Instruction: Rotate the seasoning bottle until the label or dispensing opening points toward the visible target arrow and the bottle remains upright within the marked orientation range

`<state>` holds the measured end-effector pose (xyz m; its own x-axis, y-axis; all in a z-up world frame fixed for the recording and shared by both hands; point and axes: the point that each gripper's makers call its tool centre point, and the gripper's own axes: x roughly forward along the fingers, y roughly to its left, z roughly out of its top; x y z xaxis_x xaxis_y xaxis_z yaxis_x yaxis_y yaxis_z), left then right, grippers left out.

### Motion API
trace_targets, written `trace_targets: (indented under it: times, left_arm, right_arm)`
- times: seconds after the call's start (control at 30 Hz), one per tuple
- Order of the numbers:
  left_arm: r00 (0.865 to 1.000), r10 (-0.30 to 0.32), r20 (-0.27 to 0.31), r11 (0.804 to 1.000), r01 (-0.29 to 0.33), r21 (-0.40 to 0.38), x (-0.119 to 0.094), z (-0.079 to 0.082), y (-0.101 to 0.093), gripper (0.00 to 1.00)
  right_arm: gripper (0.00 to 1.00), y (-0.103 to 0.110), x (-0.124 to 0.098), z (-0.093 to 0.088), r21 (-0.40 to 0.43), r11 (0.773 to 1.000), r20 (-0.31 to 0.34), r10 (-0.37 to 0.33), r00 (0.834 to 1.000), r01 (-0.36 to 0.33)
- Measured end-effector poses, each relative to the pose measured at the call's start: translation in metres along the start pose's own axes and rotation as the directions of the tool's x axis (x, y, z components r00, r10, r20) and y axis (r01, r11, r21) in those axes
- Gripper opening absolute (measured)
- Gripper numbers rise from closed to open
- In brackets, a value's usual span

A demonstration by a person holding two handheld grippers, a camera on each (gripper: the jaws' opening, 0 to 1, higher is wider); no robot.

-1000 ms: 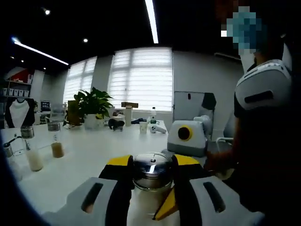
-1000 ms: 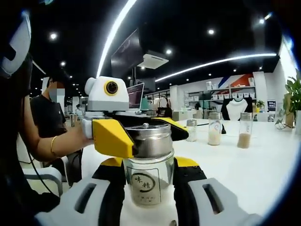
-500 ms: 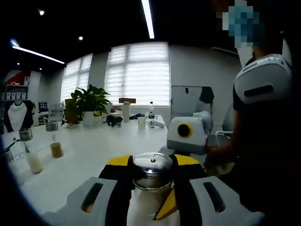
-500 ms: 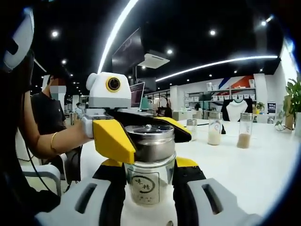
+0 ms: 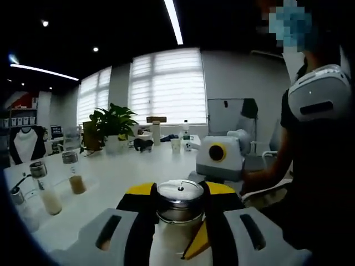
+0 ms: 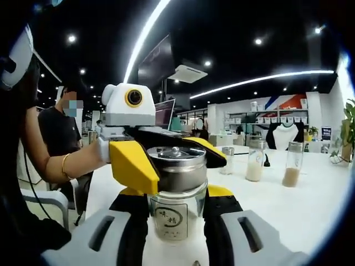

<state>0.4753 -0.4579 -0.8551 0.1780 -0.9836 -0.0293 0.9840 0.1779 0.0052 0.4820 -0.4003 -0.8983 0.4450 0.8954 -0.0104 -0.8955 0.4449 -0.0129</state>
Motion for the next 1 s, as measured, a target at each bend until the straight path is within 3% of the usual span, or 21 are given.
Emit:
trace_targets:
  times: [0.17,0.23,0.43,0.67,0.93,1.0]
  left_arm:
    - [0.999,0.025,0.019,1.000,-0.025,-0.007,-0.001,0.003,0.006,0.35]
    - [0.997,0.070,0.018,0.997,-0.070,-0.012,-0.001,0.005,0.011,0.35]
    - [0.981,0.192,-0.024,0.981,-0.193,-0.036,0.002,-0.005,0.023,0.34]
    - [0.954,0.297,-0.045,0.953,-0.299,-0.044,0.003,-0.010,0.034,0.34]
    - [0.909,0.411,-0.070,0.910,-0.414,-0.031,0.003,-0.013,0.039,0.34]
    - [0.894,0.438,-0.089,0.898,-0.440,0.006,0.002,-0.014,0.040,0.34]
  right_arm:
    - [0.35,-0.003,0.003,0.004,0.024,1.000,0.024,-0.020,0.999,0.020]
    - [0.35,-0.007,0.005,0.005,0.075,0.996,0.039,-0.042,0.998,0.039]
    - [0.35,-0.023,0.005,-0.004,0.017,0.990,-0.009,-0.138,0.990,0.138]
    - [0.35,-0.036,0.003,-0.008,0.002,0.971,-0.030,-0.239,0.971,0.239]
    - [0.35,-0.046,0.005,-0.009,0.003,0.953,-0.034,-0.303,0.952,0.303]
    - [0.35,-0.048,0.005,-0.009,-0.002,0.948,-0.038,-0.319,0.947,0.319]
